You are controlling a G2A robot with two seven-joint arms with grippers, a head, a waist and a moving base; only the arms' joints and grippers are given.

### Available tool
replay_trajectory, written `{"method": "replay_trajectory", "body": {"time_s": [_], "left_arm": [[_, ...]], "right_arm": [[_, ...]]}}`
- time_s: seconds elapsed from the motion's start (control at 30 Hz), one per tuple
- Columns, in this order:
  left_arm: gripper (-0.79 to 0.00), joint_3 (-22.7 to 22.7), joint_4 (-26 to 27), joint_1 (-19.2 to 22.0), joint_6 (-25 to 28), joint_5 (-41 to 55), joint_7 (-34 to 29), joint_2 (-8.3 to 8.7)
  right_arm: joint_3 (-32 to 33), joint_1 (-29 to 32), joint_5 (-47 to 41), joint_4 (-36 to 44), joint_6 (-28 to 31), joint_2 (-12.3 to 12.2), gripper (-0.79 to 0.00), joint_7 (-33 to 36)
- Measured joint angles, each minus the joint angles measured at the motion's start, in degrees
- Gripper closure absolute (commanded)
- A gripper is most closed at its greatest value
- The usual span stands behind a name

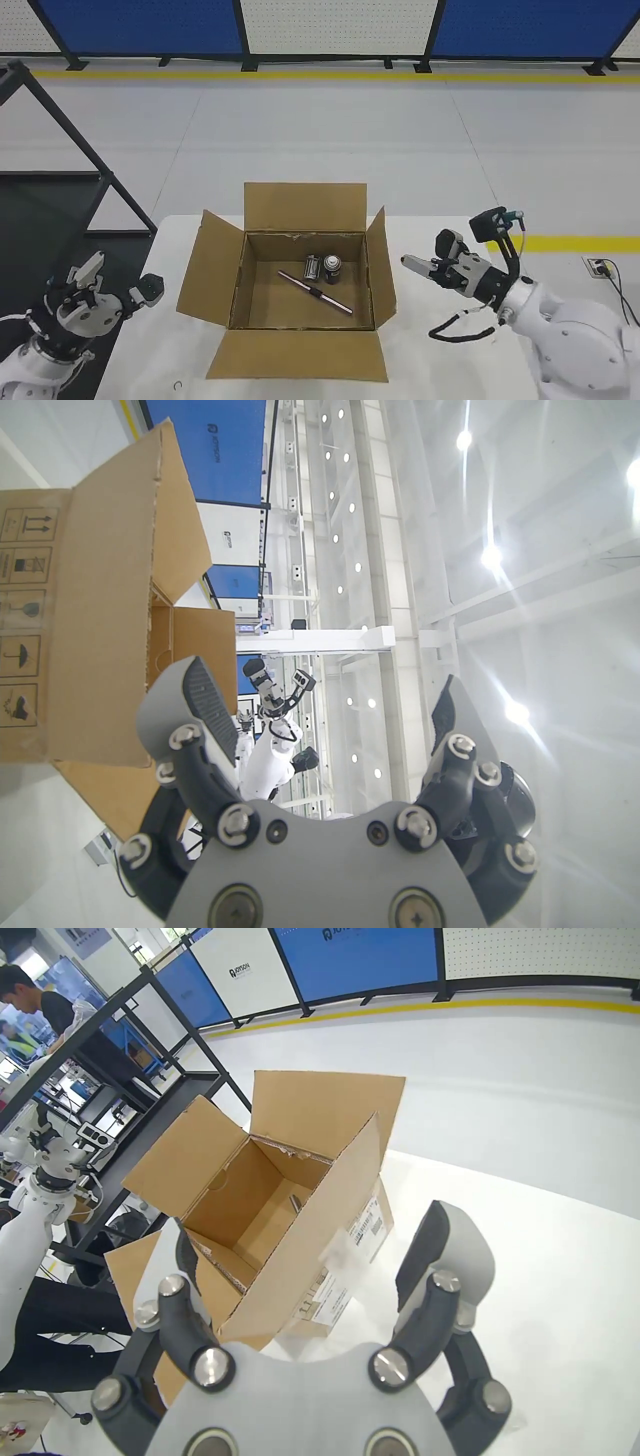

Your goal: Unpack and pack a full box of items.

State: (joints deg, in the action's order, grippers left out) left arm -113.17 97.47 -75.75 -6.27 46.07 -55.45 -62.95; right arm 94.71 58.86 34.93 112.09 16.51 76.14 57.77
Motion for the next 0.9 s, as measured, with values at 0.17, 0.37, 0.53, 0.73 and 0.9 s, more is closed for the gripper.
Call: {"method": "replay_trajectory", "body": {"time_s": [0.17,0.37,0.53,0.73,0.9], "left_arm": [[-0.785,-0.2,0.1,-0.4,0.3,-2.5,3.9,0.27],[-0.785,-1.8,-1.7,-0.4,-1.7,-6.3,3.1,1.12],[-0.785,0.1,-2.9,0.7,-2.7,-8.3,2.2,1.54],[-0.785,4.8,-3.7,3.0,-2.5,-8.8,2.2,1.65],[-0.785,8.1,-3.2,5.1,-2.2,-7.8,2.4,1.59]], "right_arm": [[-1.9,0.4,-2.1,-0.4,-2.3,-0.2,-0.785,1.2],[-5.0,-1.8,-7.8,-2.2,-4.7,-0.8,-0.785,7.7],[-7.2,-2.6,-10.8,-2.7,-4.5,-1.2,-0.785,9.9],[-10.7,-3.1,-12.4,-2.3,-4.2,-1.6,-0.785,9.1],[-14.1,-4.0,-12.9,-2.5,-4.0,-1.7,-0.785,7.2]]}}
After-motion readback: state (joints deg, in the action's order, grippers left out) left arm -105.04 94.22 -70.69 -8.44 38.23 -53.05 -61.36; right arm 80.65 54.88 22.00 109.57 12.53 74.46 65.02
